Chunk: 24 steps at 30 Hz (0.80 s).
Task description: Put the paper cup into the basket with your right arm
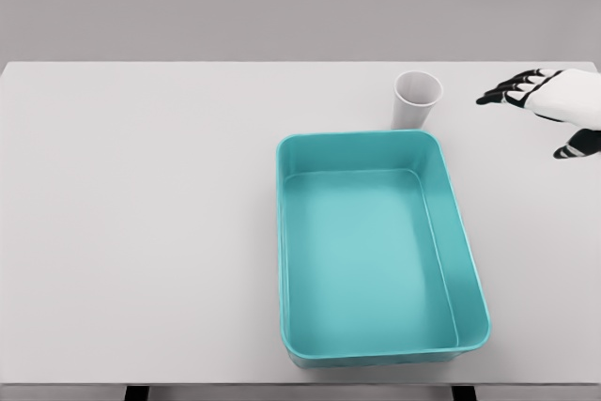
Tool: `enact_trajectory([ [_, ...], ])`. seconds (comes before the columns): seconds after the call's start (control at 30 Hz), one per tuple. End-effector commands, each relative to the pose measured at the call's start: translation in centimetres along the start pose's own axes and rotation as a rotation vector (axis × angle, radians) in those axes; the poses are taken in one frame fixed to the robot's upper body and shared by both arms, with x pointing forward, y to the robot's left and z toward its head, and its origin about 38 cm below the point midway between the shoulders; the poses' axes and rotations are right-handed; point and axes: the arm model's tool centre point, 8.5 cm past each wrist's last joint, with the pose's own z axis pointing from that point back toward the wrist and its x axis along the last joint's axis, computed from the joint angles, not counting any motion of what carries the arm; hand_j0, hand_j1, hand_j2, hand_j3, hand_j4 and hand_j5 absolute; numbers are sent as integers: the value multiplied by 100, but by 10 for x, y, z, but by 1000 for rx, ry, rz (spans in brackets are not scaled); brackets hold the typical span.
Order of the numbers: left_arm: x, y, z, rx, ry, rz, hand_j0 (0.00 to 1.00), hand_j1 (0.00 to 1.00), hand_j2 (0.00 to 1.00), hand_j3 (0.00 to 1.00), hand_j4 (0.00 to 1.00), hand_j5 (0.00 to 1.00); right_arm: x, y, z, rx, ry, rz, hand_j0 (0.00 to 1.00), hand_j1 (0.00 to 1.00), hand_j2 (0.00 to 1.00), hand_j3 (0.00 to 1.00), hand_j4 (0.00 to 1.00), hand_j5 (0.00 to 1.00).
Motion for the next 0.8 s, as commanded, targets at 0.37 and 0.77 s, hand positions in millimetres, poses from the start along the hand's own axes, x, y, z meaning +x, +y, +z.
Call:
enact_trajectory([
  [0.37, 0, 0, 0, 0, 0, 1, 100, 100, 100, 100, 100, 100, -98, 41, -22, -251, -67, -916, 100, 100, 100, 100, 100, 100],
  [0.77, 0, 0, 0, 0, 0, 1, 100, 100, 100, 100, 100, 100, -87, 90, -126, -411, -141, -1338, 100, 100, 100, 100, 100, 100],
])
